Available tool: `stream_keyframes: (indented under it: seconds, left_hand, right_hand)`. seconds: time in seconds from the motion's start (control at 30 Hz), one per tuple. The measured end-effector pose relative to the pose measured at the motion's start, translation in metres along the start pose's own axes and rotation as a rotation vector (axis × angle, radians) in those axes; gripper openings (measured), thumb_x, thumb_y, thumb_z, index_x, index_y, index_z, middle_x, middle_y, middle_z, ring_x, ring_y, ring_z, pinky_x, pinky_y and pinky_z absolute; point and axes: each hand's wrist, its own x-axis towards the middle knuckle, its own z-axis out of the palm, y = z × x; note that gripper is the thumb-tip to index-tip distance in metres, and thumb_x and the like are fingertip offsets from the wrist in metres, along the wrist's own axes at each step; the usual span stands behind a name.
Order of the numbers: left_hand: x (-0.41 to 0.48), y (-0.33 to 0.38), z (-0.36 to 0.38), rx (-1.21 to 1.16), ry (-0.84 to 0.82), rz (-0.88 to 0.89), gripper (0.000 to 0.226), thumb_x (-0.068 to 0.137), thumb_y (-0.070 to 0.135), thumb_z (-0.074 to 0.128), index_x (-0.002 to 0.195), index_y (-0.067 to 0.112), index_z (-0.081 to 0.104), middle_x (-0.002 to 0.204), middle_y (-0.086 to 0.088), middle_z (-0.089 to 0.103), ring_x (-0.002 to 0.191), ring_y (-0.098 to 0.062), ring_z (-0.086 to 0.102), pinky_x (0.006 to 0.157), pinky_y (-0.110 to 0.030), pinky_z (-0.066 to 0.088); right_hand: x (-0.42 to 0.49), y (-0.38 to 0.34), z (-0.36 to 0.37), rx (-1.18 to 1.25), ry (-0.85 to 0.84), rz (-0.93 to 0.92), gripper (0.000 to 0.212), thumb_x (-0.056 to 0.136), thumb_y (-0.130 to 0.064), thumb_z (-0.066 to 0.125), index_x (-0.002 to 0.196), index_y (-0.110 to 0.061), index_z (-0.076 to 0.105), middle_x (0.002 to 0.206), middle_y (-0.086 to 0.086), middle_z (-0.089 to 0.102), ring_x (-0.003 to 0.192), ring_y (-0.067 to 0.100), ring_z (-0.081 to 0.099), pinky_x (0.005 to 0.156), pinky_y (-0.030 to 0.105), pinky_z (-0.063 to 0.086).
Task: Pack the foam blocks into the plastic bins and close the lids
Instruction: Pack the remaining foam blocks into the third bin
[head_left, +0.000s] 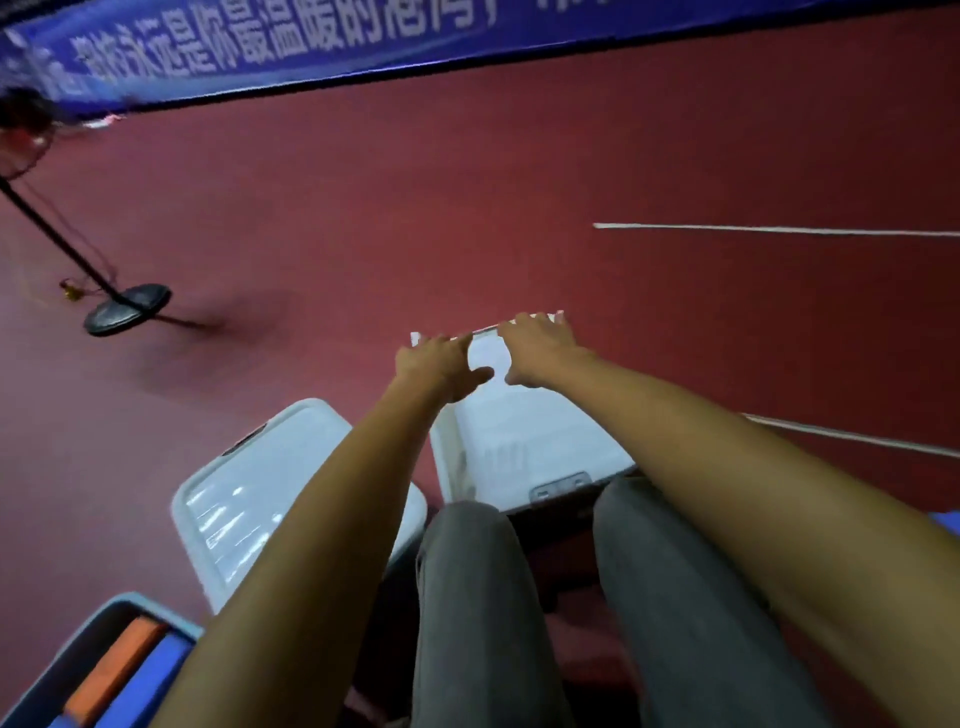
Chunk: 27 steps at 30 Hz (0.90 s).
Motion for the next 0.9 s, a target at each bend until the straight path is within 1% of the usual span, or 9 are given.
stream_keyframes:
  seconds: [0.07,0.2,0.3,0.4,0.5,0.67,0.77,0.83,0.9]
  left_hand:
    - [0.018,0.041,0.001,0.053,0.007,0.093,0.069,0.088,0.072,0.045,0.145,0.033,0.04,0.142,-0.003,0.055,0.129,-0.032,0.05,0.099,-0.051,0.041]
    - [0.043,0.128,0.002,0.098,0.003,0.299,0.072,0.091,0.07,0.044,0.151,0.033,0.033,0.149,-0.005,0.048,0.136,-0.032,0.044,0.102,-0.05,0.042]
    - [0.055,0.199,0.003,0.097,-0.008,0.439,0.069,0.091,0.069,0.047,0.148,0.032,0.036,0.144,-0.006,0.051,0.135,-0.033,0.044,0.1,-0.052,0.042]
    - [0.056,0.271,0.011,0.137,-0.026,0.569,0.072,0.089,0.07,0.048,0.149,0.033,0.034,0.145,-0.005,0.05,0.135,-0.032,0.043,0.104,-0.053,0.038]
    - [0.051,0.342,0.024,0.172,-0.045,0.688,0.074,0.089,0.069,0.05,0.151,0.033,0.031,0.148,-0.004,0.047,0.136,-0.031,0.042,0.105,-0.052,0.038]
    - [0.039,0.462,0.05,0.239,-0.06,0.848,0.078,0.089,0.065,0.055,0.153,0.031,0.027,0.153,-0.004,0.041,0.139,-0.03,0.038,0.109,-0.052,0.037]
    - [0.029,0.534,0.067,0.289,-0.066,0.964,0.083,0.089,0.061,0.059,0.156,0.032,0.02,0.158,-0.004,0.032,0.144,-0.03,0.031,0.113,-0.053,0.032]
    - [0.022,0.579,0.082,0.321,-0.069,1.041,0.087,0.089,0.057,0.062,0.158,0.032,0.014,0.161,-0.004,0.027,0.146,-0.03,0.027,0.114,-0.052,0.031]
    - [0.017,0.624,0.099,0.347,-0.075,1.116,0.089,0.089,0.051,0.064,0.158,0.033,0.011,0.162,-0.004,0.024,0.147,-0.031,0.024,0.114,-0.051,0.03]
  right_hand:
    - [-0.014,0.052,0.008,0.027,-0.029,0.129,0.069,0.082,-0.029,0.071,0.145,-0.022,0.044,0.148,0.011,0.045,0.135,0.036,0.044,0.109,0.051,0.032]
    - [-0.061,0.154,0.027,0.078,-0.072,0.385,0.063,0.082,-0.034,0.074,0.137,-0.021,0.049,0.138,0.008,0.05,0.131,0.033,0.046,0.111,0.052,0.032]
    - [-0.107,0.22,0.044,0.093,-0.109,0.558,0.066,0.08,-0.037,0.077,0.138,-0.02,0.049,0.139,0.008,0.05,0.133,0.033,0.045,0.111,0.052,0.032]
    - [-0.154,0.274,0.066,0.123,-0.151,0.704,0.068,0.081,-0.038,0.078,0.14,-0.02,0.048,0.142,0.008,0.049,0.135,0.034,0.043,0.111,0.052,0.032]
    - [-0.197,0.32,0.09,0.14,-0.172,0.805,0.067,0.081,-0.037,0.077,0.139,-0.02,0.048,0.143,0.008,0.048,0.135,0.034,0.043,0.11,0.05,0.035]
    - [-0.257,0.393,0.128,0.191,-0.211,0.919,0.064,0.083,-0.033,0.073,0.14,-0.022,0.047,0.144,0.008,0.045,0.136,0.033,0.041,0.111,0.05,0.031]
    - [-0.293,0.438,0.154,0.212,-0.226,0.99,0.058,0.085,-0.032,0.068,0.138,-0.021,0.047,0.142,0.008,0.046,0.133,0.033,0.042,0.109,0.05,0.032]
    - [-0.317,0.468,0.174,0.224,-0.258,1.053,0.064,0.082,-0.038,0.071,0.139,-0.023,0.046,0.142,0.007,0.046,0.132,0.032,0.042,0.108,0.049,0.033]
    - [-0.341,0.497,0.195,0.244,-0.285,1.125,0.075,0.076,-0.049,0.076,0.139,-0.023,0.044,0.143,0.007,0.044,0.134,0.033,0.042,0.109,0.049,0.033]
